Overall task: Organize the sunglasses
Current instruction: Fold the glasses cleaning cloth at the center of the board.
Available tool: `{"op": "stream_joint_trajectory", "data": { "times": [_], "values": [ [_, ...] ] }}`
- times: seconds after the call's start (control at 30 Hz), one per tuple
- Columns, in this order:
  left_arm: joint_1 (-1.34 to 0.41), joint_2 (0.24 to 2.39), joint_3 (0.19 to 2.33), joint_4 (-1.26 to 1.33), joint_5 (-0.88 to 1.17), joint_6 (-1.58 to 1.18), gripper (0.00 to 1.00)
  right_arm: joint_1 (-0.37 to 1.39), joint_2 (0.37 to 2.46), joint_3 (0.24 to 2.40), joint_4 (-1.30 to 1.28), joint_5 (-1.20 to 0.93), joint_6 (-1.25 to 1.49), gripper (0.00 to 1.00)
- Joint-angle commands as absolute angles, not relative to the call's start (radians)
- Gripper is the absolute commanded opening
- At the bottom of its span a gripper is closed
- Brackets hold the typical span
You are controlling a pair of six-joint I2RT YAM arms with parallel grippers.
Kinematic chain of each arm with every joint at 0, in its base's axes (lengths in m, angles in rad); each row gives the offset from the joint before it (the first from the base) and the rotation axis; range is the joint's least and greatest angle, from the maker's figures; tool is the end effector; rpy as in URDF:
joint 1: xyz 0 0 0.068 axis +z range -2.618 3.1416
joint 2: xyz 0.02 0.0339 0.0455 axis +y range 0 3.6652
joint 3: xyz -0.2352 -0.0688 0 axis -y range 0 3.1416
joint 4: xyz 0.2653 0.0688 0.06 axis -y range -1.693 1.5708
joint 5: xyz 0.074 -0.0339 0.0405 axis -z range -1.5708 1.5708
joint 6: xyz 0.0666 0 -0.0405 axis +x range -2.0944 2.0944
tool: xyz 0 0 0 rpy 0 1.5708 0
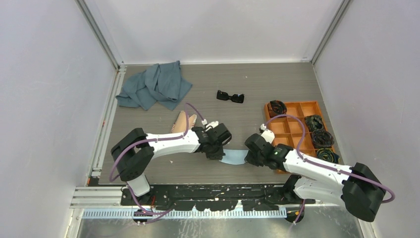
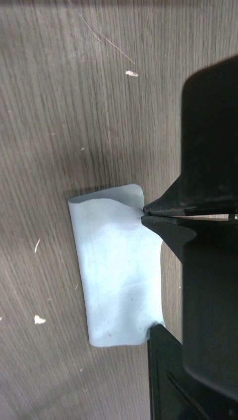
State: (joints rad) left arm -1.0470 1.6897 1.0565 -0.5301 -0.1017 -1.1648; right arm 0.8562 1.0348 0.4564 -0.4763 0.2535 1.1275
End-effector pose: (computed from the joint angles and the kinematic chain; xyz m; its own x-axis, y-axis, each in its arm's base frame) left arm 0.1823 -0.3022 0.1097 -0.9543 -0.1752 -0.2421 -0.0896 0.9407 -0.3273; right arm 0.1589 0.1576 0.1005 -0.8317 0.3757 -0.4087 0.2360 0.9057 0.3522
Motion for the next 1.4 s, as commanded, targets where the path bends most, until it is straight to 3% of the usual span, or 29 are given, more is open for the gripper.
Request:
{"op": "stream_joint_trajectory", "data": {
  "times": [0.0,0.7,1.37],
  "values": [
    [-1.032,1.655,1.099,-0.534,-0.129,-1.139,0.01,0.861,1.046,0.527,-0.489,0.303,1.102,0.04],
    [-0.965,1.707,1.152,-0.489,-0.050,-1.077,0.00,0.842,1.161,0.616,-0.520,0.378,1.038,0.04],
    [-0.982,1.694,1.056,-0.443,-0.017,-1.109,0.00,0.841,1.105,0.547,-0.519,0.360,1.073,0.03]
  ]
}}
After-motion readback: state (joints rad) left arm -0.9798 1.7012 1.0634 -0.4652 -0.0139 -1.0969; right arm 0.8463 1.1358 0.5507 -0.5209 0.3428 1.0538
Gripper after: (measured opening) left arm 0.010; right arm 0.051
